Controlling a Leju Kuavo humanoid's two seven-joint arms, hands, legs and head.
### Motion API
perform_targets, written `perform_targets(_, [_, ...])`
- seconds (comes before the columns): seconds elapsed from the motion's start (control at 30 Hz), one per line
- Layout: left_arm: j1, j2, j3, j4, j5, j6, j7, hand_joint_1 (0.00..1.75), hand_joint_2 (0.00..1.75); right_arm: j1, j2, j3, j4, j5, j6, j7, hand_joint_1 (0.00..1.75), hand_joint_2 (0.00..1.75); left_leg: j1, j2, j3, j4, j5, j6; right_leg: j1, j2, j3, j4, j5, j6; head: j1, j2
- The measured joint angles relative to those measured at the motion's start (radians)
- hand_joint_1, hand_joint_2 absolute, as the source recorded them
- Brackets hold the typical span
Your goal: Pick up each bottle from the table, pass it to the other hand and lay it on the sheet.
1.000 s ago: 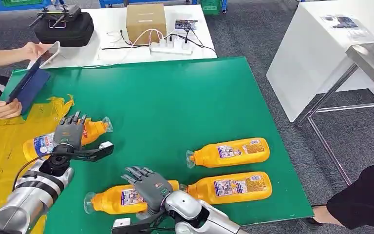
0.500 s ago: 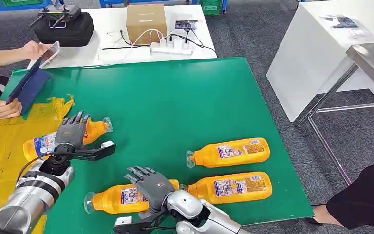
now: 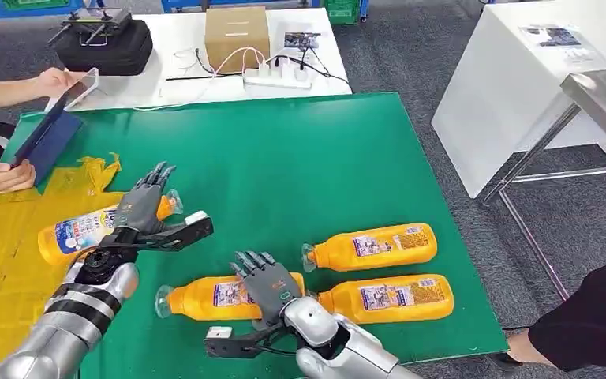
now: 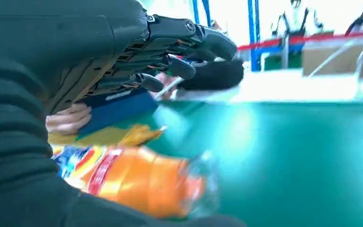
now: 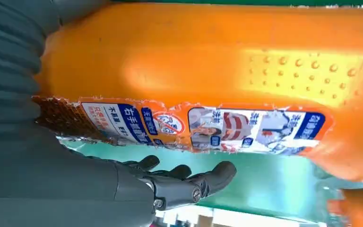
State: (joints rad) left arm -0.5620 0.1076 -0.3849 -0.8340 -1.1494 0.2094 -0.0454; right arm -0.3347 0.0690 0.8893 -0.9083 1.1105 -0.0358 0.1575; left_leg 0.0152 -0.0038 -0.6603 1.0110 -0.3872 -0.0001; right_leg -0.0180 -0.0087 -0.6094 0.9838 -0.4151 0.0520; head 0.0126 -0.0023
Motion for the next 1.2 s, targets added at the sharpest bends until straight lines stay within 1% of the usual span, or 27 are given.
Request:
perform_targets(0.03, [0.007,0.000,0.000,-0.028,0.010,-0.001,-0.002,0.00,0.00,-0.001,0.001,-0.007,0.008,0.001,-0.001,0.004,0.66,1.75,0.000,0.000,0.000,0.000,0.000,0.000,0.000,0.000,0.000,0.000,0.000,0.000,0.000,0.000])
perform_targets(0.07, [0.015,0.000,-0.001,-0.058,0.019,-0.001,-0.003,0.00,0.00,-0.003,0.002,-0.015,0.017,0.003,-0.002,0.007,0.68,1.75,0.000,0.000,0.001,0.000,0.000,0.000,0.000,0.000,0.000,0.000,0.000,0.000,0.000,0.000])
perform_targets(0.1, [0.022,0.000,-0.002,-0.086,0.027,-0.003,-0.003,0.00,0.00,-0.003,0.005,-0.023,0.024,0.004,-0.002,0.009,1.06,1.75,0.000,0.000,0.001,0.000,0.000,0.000,0.000,0.000,0.001,0.000,0.000,0.000,0.000,0.000])
perform_targets(0.13, [0.028,0.000,-0.002,-0.112,0.035,-0.004,-0.003,0.00,0.00,-0.004,0.006,-0.031,0.031,0.008,-0.002,0.009,1.29,1.75,0.000,0.000,0.002,0.000,0.000,0.000,0.000,0.000,0.001,0.000,0.000,0.000,0.000,0.000])
perform_targets(0.17, [0.033,0.000,-0.003,-0.131,0.042,-0.005,-0.003,0.00,0.00,-0.004,0.007,-0.037,0.036,0.010,-0.003,0.009,1.43,1.75,0.000,0.000,0.002,0.000,0.000,0.001,0.000,0.000,0.002,0.000,0.000,0.000,0.000,0.000])
perform_targets(0.23, [0.044,0.000,-0.006,-0.172,0.056,-0.007,-0.003,0.00,0.00,-0.005,0.010,-0.052,0.047,0.013,-0.005,0.009,1.59,1.75,0.000,0.000,0.002,0.000,0.001,0.001,0.000,0.000,0.002,0.000,0.000,0.000,0.000,0.000])
perform_targets(0.27, [0.048,0.000,-0.006,-0.192,0.062,-0.007,-0.003,0.00,0.00,-0.006,0.011,-0.061,0.053,0.018,-0.005,0.009,1.75,1.75,0.000,0.000,0.002,0.000,0.001,0.001,0.000,0.000,0.002,0.000,0.000,0.000,0.000,0.000])
perform_targets(0.3, [0.052,0.000,-0.007,-0.207,0.067,-0.006,-0.002,0.00,1.75,-0.006,0.013,-0.068,0.057,0.019,-0.005,0.009,1.75,1.75,0.000,0.000,0.003,0.000,0.001,0.001,0.000,0.000,0.003,0.000,0.000,0.000,0.000,0.000])
perform_targets(0.53, [0.074,-0.002,-0.010,-0.284,0.093,0.020,-0.003,0.00,1.75,-0.009,0.024,-0.114,0.079,0.005,-0.019,0.004,1.75,1.75,0.000,0.000,0.006,0.000,0.001,0.001,0.000,0.000,0.005,-0.001,0.000,0.000,0.000,0.000])
perform_targets(0.8, [0.089,-0.004,-0.009,-0.318,0.107,0.029,-0.010,0.00,1.75,-0.009,0.030,-0.138,0.086,-0.003,-0.029,0.003,1.75,1.75,0.000,0.000,0.007,0.000,0.001,0.001,0.000,0.000,0.006,-0.001,0.000,0.000,0.000,0.000])
perform_targets(0.9, [0.108,-0.010,-0.007,-0.355,0.146,0.043,-0.032,0.00,1.75,-0.002,0.032,-0.157,0.086,-0.018,-0.070,0.003,1.75,1.75,0.000,0.000,0.007,0.000,0.001,0.001,0.000,0.000,0.006,-0.001,0.000,0.000,0.000,0.000])
perform_targets(1.03, [0.168,-0.020,0.005,-0.448,0.243,0.041,-0.072,0.00,1.75,0.030,0.037,-0.207,0.056,-0.034,-0.158,-0.003,1.75,1.75,0.000,0.000,0.006,0.000,0.000,0.001,0.000,0.000,0.006,-0.001,0.000,0.000,0.000,0.000])
perform_targets(1.13, [0.223,-0.026,0.025,-0.540,0.364,0.009,-0.106,0.00,1.75,0.080,0.037,-0.256,-0.007,-0.046,-0.219,-0.023,1.75,1.75,0.000,0.000,0.004,0.000,0.000,0.001,0.000,0.000,0.004,-0.001,0.000,0.000,0.000,0.000])
perform_targets(1.2, [0.259,-0.031,0.042,-0.599,0.474,-0.038,-0.129,0.00,1.75,0.121,0.037,-0.296,-0.062,-0.068,-0.280,-0.059,1.75,1.75,0.000,0.000,0.001,0.000,0.000,0.001,0.000,0.000,0.002,-0.001,0.000,0.000,0.000,0.000])
